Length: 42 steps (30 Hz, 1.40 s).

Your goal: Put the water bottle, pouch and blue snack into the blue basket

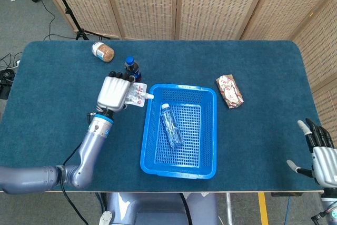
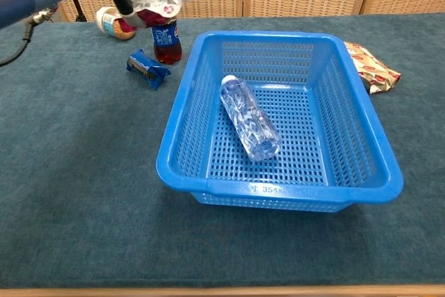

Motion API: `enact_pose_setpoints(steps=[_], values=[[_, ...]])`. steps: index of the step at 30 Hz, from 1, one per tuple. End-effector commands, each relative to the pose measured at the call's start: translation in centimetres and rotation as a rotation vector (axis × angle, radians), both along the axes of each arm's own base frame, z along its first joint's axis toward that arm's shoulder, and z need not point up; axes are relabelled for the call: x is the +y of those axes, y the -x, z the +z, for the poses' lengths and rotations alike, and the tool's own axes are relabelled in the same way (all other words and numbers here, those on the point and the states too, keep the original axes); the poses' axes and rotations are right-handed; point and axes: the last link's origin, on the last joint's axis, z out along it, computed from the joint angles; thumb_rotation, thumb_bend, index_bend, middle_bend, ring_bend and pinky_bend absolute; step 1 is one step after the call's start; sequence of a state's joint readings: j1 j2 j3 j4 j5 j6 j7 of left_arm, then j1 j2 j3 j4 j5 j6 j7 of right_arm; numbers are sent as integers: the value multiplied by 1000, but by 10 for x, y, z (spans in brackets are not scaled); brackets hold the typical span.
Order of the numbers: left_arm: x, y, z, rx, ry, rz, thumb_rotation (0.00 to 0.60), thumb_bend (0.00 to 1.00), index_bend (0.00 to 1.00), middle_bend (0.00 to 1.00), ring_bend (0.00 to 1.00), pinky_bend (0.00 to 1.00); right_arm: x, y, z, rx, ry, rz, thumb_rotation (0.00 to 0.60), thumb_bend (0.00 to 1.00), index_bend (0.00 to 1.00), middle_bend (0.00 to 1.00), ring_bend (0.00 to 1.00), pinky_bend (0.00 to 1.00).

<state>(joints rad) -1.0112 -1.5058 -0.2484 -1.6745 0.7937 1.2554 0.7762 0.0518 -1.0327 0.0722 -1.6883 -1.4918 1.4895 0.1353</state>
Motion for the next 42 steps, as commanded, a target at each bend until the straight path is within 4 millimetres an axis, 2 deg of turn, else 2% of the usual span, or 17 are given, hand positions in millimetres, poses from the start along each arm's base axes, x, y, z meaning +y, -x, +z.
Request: enact_pose_setpoints(steps=[1, 8, 10, 14, 17, 21, 29, 37, 42], values=[[-11, -26, -11, -71, 12, -69, 600, 260, 741, 370, 354, 306, 0, 1, 1, -2, 2, -4, 600, 156, 8, 0, 0, 0], [-34, -63, -35, -146, 80, -147, 600, 250, 741, 370, 355, 306, 1, 3, 5, -10, 12, -5, 600, 156, 8, 0, 0, 0], [-40, -70, -41, -155, 104, -157, 600, 234, 703, 354, 352, 306, 2, 3, 6, -11, 15, -6, 600, 156, 8, 0, 0, 0], [-50, -74, -50, -134, 154, -164, 600, 208, 464, 187, 239, 296, 3, 4, 7, -12, 18, -5, 600, 156, 8, 0, 0, 0], [-56, -75, -55, -105, 182, -177, 600, 186, 337, 53, 114, 218, 3, 4, 7, -15, 18, -5, 600, 156, 8, 0, 0, 0], [-57, -70, -59, -89, 216, -162, 600, 146, 256, 0, 13, 130, 4, 3, 7, -14, 15, -4, 600, 156, 8, 0, 0, 0], [-48, -58, -54, -74, 216, -113, 600, 122, 246, 0, 9, 126, 4, 4, 6, -11, 11, -7, 600, 156, 8, 0, 0, 0], [-31, -30, -27, 7, 231, -16, 600, 122, 246, 0, 8, 126, 4, 4, 6, -8, 11, -9, 600, 156, 8, 0, 0, 0], [-16, -4, -1, 149, 244, 41, 600, 139, 243, 0, 0, 126, 4, 3, 4, -1, 2, -7, 600, 156, 8, 0, 0, 0]])
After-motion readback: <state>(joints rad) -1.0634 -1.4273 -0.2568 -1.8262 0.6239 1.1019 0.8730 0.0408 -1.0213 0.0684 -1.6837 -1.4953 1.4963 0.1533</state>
